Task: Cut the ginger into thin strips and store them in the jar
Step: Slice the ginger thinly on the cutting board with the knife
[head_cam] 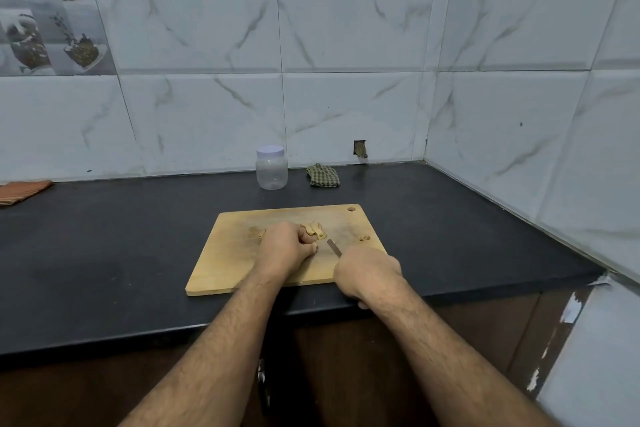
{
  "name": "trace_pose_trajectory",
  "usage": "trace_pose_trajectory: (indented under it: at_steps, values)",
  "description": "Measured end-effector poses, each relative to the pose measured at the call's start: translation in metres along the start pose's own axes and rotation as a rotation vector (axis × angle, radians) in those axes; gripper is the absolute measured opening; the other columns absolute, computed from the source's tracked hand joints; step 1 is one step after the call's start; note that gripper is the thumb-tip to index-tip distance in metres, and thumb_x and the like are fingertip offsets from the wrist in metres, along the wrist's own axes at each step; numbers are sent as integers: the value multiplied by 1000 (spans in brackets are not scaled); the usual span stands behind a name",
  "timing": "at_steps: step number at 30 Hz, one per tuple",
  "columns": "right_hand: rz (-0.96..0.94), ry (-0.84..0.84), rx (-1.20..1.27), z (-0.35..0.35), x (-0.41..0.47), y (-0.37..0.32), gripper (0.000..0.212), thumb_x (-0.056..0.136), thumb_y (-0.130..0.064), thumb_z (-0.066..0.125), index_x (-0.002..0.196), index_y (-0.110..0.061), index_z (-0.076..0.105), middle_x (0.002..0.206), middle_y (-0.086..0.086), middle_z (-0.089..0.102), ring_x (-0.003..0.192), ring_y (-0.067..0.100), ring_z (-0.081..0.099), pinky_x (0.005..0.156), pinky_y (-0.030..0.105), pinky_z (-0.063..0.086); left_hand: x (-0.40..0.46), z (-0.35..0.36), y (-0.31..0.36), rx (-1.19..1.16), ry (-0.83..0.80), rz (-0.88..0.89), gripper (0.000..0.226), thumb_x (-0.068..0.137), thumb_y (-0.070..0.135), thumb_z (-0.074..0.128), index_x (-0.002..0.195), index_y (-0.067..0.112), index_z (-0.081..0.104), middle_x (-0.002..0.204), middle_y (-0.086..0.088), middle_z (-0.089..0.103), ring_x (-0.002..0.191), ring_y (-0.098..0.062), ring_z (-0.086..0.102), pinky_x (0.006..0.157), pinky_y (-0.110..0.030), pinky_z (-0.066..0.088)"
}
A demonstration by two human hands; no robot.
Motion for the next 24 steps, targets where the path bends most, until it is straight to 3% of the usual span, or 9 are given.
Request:
trace_pose_trajectory:
  at_steps: [2, 5, 9, 12, 15, 19, 24]
  values:
    - [46, 1, 5, -6, 1, 13, 37, 95, -14, 42, 128, -21, 57, 109, 4, 69, 97, 21, 69, 88, 36, 57, 0, 0, 1, 7, -4, -6, 10, 81, 30, 78, 88, 23, 78, 91, 11, 72, 78, -2, 56, 71, -22, 42]
    - [103, 29, 32, -14, 3, 31, 18, 94, -14, 40, 96, -15, 57, 87, 2, 69, 80, 17, 73, 83, 34, 59, 1, 0, 2, 24, -14, -4, 12, 80, 32, 79, 88, 23, 78, 93, 9, 73, 84, -5, 60, 76, -24, 47]
    - [96, 45, 57, -16, 4, 35, 17, 93, -14, 40, 81, -14, 51, 81, 1, 68, 71, 17, 74, 79, 34, 61, 2, -3, 1, 21, -89, 7, 17, 82, 31, 77, 98, 24, 78, 102, 9, 73, 92, -7, 60, 81, -24, 46]
    - [76, 20, 99, -14, 3, 31, 16, 93, -14, 39, 90, -13, 54, 84, 2, 68, 60, 17, 69, 69, 29, 60, 2, -6, -5, -42, -162, -11, 17, 87, 24, 73, 103, 24, 77, 100, 5, 73, 82, -10, 61, 77, -24, 49]
    - [36, -10, 130, -10, 2, 23, 15, 94, -17, 39, 99, -14, 53, 81, 1, 67, 46, 13, 59, 49, 23, 49, 4, -10, -5, -30, -134, 14, 19, 92, 16, 66, 107, 22, 75, 106, 4, 72, 94, -14, 64, 78, -21, 44]
    - [4, -48, 140, -4, 1, 15, 17, 96, -20, 41, 86, -13, 53, 74, 0, 67, 42, 12, 57, 49, 22, 47, 4, -10, 6, -11, -132, 66, 24, 94, 11, 60, 110, 21, 74, 111, 9, 71, 99, -9, 60, 83, -19, 41]
    - [-13, -74, 165, 4, 6, 10, 19, 94, -19, 40, 96, -11, 58, 75, 0, 70, 40, 13, 57, 47, 20, 45, 7, -5, 8, 60, -148, 77, 16, 91, 16, 67, 101, 23, 78, 101, 8, 74, 86, -6, 59, 75, -20, 40]
Point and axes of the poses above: each hand's wrist, its own x-axis towards the middle knuckle, its own z-axis out of the palm, y = z × x, the point moved 6 cm from there along x, towards the middle knuckle
